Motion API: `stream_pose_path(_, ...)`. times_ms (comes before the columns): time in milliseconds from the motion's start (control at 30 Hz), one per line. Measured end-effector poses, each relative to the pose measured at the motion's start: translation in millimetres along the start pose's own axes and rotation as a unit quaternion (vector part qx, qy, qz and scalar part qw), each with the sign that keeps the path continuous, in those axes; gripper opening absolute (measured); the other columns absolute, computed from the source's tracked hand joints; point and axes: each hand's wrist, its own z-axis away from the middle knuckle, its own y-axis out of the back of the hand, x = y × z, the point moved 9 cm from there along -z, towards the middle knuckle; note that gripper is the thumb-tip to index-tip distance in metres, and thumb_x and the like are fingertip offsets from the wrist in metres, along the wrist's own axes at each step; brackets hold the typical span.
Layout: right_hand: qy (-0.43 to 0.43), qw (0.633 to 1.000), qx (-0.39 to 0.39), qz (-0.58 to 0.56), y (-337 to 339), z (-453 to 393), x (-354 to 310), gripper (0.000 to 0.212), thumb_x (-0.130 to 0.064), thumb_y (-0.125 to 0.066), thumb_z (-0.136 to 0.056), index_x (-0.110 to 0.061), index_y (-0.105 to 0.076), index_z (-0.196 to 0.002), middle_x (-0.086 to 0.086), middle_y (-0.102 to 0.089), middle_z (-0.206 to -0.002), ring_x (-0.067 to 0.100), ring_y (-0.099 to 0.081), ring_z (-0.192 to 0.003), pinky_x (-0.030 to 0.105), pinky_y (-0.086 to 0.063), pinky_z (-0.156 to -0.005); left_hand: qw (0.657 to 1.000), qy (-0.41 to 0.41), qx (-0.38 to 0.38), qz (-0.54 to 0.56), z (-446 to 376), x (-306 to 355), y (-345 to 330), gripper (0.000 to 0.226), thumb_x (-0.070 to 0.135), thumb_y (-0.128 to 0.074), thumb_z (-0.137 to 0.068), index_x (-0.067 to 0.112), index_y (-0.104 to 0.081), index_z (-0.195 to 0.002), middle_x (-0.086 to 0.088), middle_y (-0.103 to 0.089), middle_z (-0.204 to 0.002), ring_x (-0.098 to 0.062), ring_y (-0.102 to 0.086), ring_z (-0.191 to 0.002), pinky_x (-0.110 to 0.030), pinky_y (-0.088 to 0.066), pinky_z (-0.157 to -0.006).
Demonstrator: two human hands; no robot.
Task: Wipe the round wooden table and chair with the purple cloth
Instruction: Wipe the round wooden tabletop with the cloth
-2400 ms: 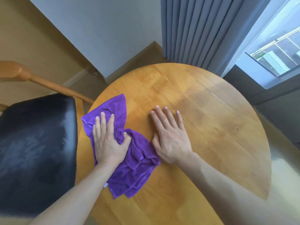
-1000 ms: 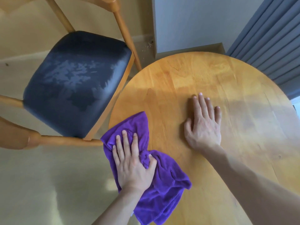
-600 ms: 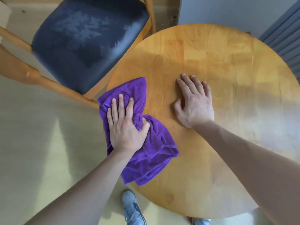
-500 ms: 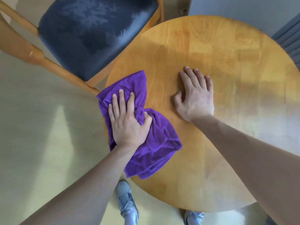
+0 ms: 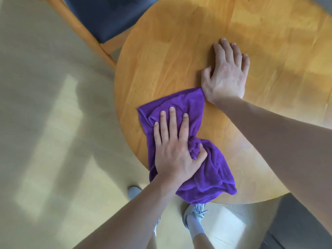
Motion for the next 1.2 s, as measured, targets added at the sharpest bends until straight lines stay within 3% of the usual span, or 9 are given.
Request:
stream_pose_path(200, -0.002, 1.000, -0.003, -0.015, 0, -3, 2, 0.068, -0.031, -0.033, -0.089, -0.017, -0.038, -0.155, -0.001, -0.032, -0.166, 0.026, -0.022, -0.155, 0.051, -0.011, -0.126, 0.989, -0.143, -0.017, 0.018, -40, -21, 8, 0.082, 0.053, -0.056, -0.083, 0.015, -0.043, -0.155, -0.011, -0.026, -0.168, -0.031, -0.015, -0.158, -0.053, -0.018, -0.125)
stream_pose_path(267, 0.003, 1.000, -0.001, -0.017, -1, -3, 2, 0.069, -0.031, -0.033, -0.087, -0.017, -0.038, -0.155, 0.000, -0.032, -0.166, 0.027, -0.022, -0.154, 0.051, -0.011, -0.126, 0.993, -0.115, 0.005, 0.018, -69, -49, 16, 0.080, 0.052, -0.054, -0.085, 0.018, -0.042, -0.156, -0.007, -0.026, -0.168, -0.028, -0.015, -0.158, -0.050, -0.016, -0.126)
stream_pose_path(467, 0.017, 1.000, -0.011, 0.016, -1, -1, -2, 0.073, -0.043, -0.039, -0.089, -0.013, -0.035, -0.156, 0.003, -0.029, -0.167, 0.029, -0.019, -0.155, 0.054, -0.009, -0.126, 0.996, 0.080, 0.040, 0.017, -132, -111, 32, 0.077, 0.056, -0.044, -0.089, 0.021, -0.038, -0.157, -0.005, -0.021, -0.170, -0.028, -0.011, -0.158, -0.048, -0.010, -0.128)
stream_pose_path(800, 0.010, 1.000, -0.006, 0.022, -4, -3, -1, 0.071, -0.046, -0.042, -0.090, -0.014, -0.037, -0.154, 0.003, -0.030, -0.166, 0.029, -0.021, -0.155, 0.055, -0.012, -0.125, 0.999, 0.010, -0.019, -0.027, -166, -97, 27, 0.082, 0.062, -0.033, -0.087, 0.026, -0.027, -0.161, -0.004, -0.009, -0.173, -0.030, 0.000, -0.159, -0.052, -0.003, -0.128)
stream_pose_path(1033, 0.006, 1.000, -0.001, 0.014, -7, -2, 0, 0.071, -0.047, -0.044, -0.089, -0.016, -0.040, -0.152, 0.002, -0.033, -0.165, 0.027, -0.023, -0.153, 0.053, -0.013, -0.125, 0.997, 0.074, 0.013, -0.009, -220, -75, 21, 0.081, 0.063, -0.032, -0.088, 0.026, -0.030, -0.160, -0.004, -0.013, -0.172, -0.029, -0.004, -0.159, -0.051, -0.003, -0.128)
stream_pose_path(1200, 0.005, 1.000, -0.009, 0.005, -5, 0, 0, 0.069, -0.041, -0.040, -0.089, -0.017, -0.040, -0.153, 0.001, -0.034, -0.165, 0.026, -0.023, -0.153, 0.054, -0.014, -0.125, 0.999, 0.039, 0.009, -0.003, -187, -66, 27, 0.081, 0.061, -0.032, -0.088, 0.024, -0.034, -0.159, -0.006, -0.016, -0.171, -0.028, -0.006, -0.159, -0.051, -0.006, -0.128)
